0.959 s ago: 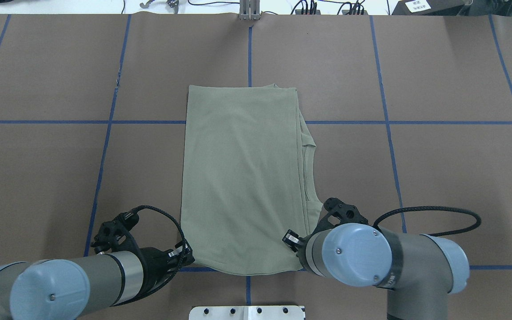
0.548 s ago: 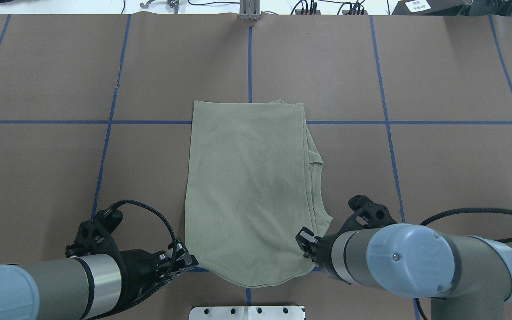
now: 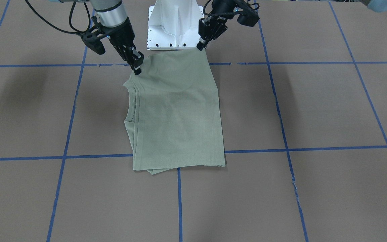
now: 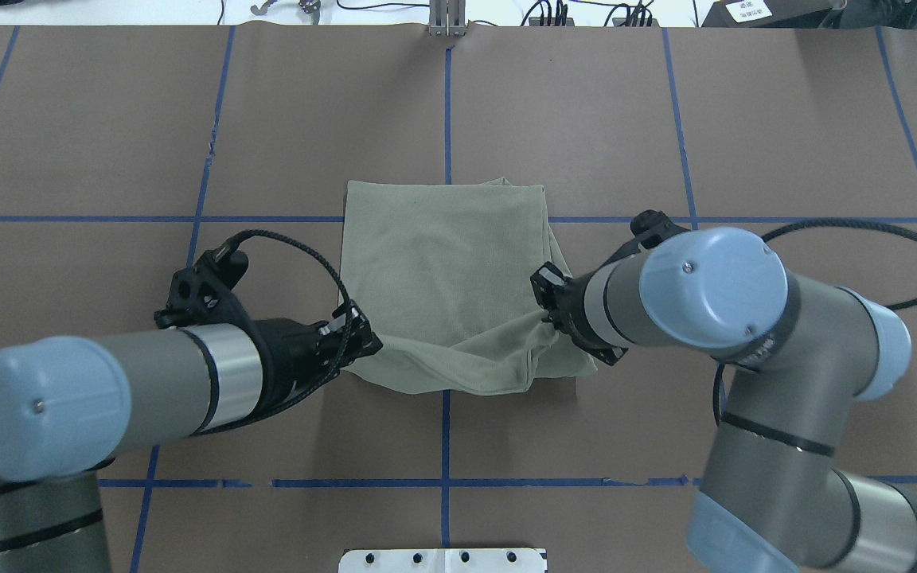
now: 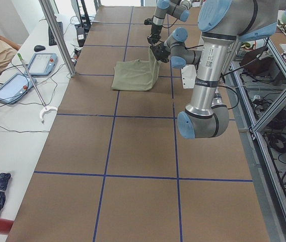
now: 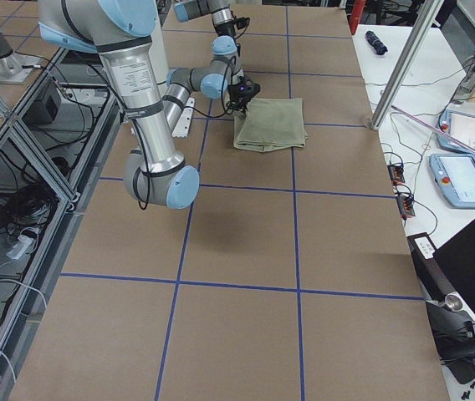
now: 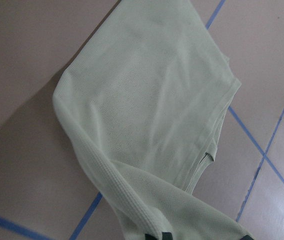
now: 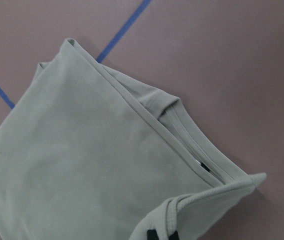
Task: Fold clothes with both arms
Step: 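Lift the near edge with both grippers and fold it away from the robot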
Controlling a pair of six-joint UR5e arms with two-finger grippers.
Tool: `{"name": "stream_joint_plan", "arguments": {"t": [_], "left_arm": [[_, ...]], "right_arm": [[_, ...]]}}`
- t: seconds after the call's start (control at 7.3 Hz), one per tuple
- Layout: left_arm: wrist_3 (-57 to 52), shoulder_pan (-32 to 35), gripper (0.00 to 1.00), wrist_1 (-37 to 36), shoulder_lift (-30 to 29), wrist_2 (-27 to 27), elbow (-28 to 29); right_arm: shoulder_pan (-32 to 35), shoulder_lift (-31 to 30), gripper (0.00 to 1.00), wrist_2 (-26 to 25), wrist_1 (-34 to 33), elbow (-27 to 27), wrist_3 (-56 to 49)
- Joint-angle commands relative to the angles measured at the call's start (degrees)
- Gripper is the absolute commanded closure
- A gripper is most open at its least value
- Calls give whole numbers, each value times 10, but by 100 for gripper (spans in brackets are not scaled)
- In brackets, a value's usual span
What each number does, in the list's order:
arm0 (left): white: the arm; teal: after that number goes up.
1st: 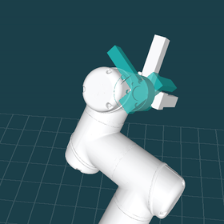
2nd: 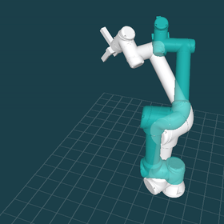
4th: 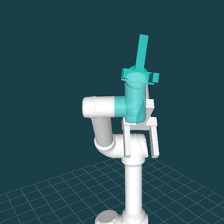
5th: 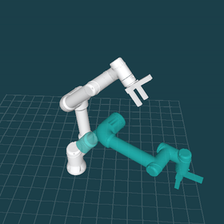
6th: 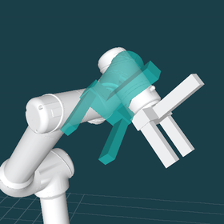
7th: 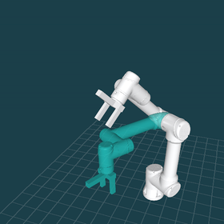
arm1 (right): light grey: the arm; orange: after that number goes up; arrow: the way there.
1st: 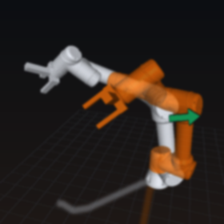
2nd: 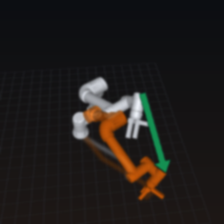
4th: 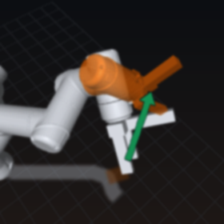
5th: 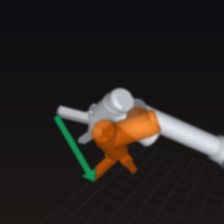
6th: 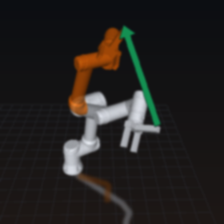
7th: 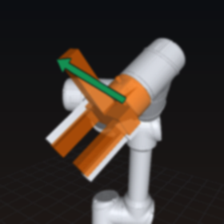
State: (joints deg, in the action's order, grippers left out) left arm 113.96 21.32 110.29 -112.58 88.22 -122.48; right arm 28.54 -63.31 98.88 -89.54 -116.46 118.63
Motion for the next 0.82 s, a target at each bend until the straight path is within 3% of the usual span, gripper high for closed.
{"name": "stream_joint_plan", "arguments": {"t": [0.0,0.14,0.41,0.68], "left_arm": [[-71,75,100,11,-33,16,96],[-93,93,100,32,-40,16,128],[-107,110,100,66,-52,16,180],[-128,126,100,97,-65,16,233]], "right_arm": [[54,62,100,18,2,96,-41],[61,92,100,18,4,136,-45],[71,109,100,18,100,225,-44],[81,113,100,24,112,250,-51]]}}
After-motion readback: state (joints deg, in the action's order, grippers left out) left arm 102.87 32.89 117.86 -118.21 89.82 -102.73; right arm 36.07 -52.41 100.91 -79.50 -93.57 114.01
